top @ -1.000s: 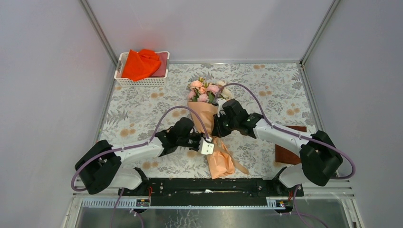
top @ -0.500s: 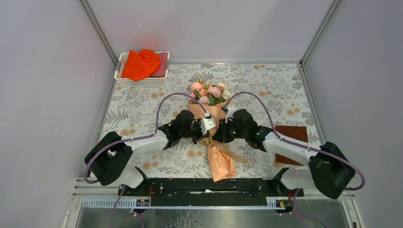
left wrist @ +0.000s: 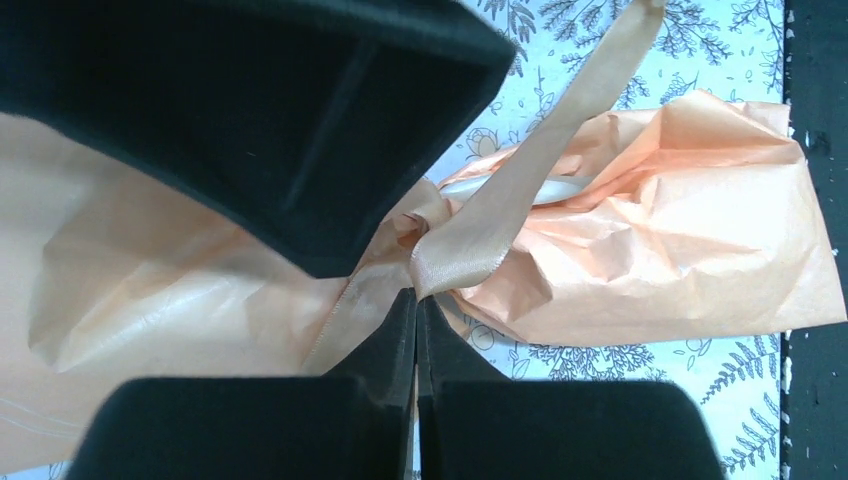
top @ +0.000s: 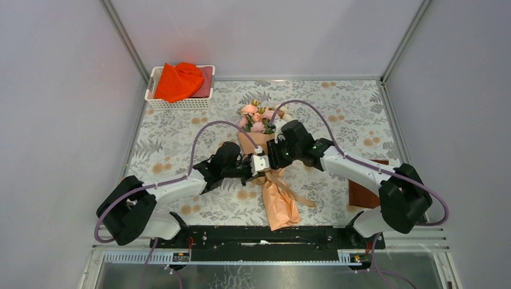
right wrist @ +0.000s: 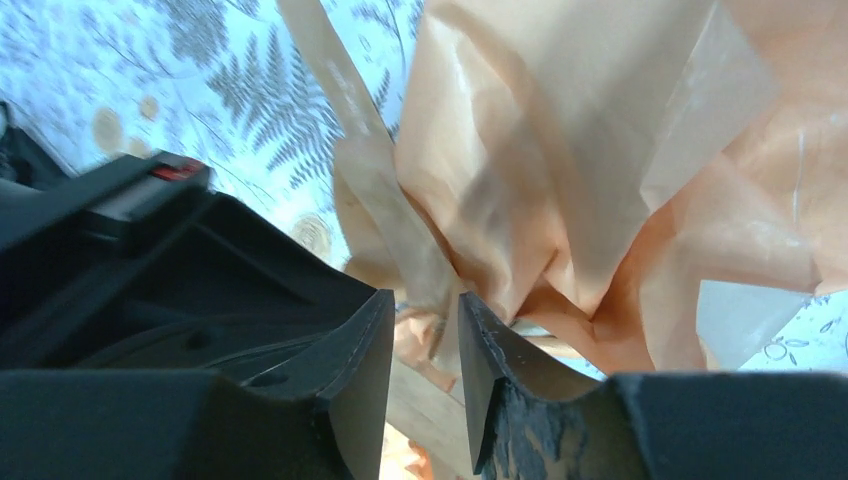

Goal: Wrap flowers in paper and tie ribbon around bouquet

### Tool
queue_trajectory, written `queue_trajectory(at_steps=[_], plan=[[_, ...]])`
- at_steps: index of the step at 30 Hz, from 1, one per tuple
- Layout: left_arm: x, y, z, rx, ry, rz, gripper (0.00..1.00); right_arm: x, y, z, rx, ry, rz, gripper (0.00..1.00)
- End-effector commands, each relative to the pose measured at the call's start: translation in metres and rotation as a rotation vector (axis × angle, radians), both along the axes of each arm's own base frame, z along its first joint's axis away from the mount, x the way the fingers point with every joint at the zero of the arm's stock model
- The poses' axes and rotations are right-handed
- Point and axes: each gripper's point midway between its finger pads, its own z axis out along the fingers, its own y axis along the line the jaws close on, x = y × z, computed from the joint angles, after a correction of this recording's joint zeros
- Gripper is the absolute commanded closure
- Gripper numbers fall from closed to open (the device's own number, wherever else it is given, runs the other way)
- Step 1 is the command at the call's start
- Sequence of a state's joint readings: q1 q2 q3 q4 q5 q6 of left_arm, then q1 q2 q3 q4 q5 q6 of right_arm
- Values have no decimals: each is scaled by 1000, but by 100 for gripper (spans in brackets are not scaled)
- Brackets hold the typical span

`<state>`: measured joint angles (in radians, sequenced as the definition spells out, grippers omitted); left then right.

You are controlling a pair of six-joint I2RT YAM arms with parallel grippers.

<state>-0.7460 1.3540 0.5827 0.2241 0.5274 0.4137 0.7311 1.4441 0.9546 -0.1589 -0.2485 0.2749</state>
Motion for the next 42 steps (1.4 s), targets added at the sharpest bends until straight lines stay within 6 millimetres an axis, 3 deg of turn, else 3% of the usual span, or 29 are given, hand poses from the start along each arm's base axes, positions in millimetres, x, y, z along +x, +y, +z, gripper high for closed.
queue_trajectory(at_steps=[1,11,15,17,18,23,27,31,35,42], plan=[[-11,1,2,-9,-47,-76,100,2,-7,-8,-83,18,37,64],[-14,2,2,-12,-45,-81,100,0,-10,-33,-160,90,44,68],[-11,-1,7,-24,-56,-80,100,2,-13,-32,-180,85,35,87],[-9,-2,8,-28,-56,-73,100,6,-12,-24,-169,60,19,99],[-9,-2,8,-28,-57,-71,100,9,-12,-17,-152,34,7,100],[-4,-5,10,-50,-48,-44,100,20,-9,31,2,-143,-43,100],[3,-6,11,-62,-58,-6,100,2,-5,37,136,-168,-24,100],[9,-9,17,-82,-71,14,100,-9,-5,30,156,-136,7,100],[10,-13,20,-103,-76,5,100,-21,6,38,245,-117,66,100],[10,-20,8,-115,-17,60,100,-27,9,31,269,-67,62,97]])
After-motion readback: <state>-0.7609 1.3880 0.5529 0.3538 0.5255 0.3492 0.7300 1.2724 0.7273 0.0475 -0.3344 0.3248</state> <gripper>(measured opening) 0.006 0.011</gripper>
